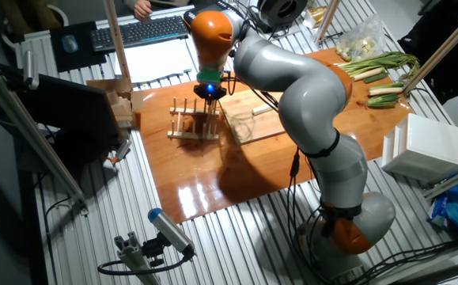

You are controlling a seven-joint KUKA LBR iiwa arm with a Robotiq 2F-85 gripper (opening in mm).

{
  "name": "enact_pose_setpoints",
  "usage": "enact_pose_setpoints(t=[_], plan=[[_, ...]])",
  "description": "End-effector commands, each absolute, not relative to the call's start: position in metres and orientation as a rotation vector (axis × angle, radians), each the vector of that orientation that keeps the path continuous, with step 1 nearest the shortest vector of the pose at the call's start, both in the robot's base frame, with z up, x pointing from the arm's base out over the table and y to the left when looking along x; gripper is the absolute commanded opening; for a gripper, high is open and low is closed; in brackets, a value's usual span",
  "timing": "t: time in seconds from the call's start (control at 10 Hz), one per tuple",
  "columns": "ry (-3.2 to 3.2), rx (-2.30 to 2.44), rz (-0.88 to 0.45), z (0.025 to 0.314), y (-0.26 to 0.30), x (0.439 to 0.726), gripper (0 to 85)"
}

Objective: Chop the scallions

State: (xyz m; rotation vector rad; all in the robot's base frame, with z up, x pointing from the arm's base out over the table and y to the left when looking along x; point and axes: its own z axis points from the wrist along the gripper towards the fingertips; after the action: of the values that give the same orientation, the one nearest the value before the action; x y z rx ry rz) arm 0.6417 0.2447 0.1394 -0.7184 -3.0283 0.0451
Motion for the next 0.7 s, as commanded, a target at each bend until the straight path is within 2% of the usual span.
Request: enact_pose_setpoints(t=[0.0,0.6], plan=[[-3.031,-0.739,0.043,0.1393,0.2451,0.6416,51.0],[-3.034,-0.799,0.051,0.1342,0.2504,0.641,51.0]])
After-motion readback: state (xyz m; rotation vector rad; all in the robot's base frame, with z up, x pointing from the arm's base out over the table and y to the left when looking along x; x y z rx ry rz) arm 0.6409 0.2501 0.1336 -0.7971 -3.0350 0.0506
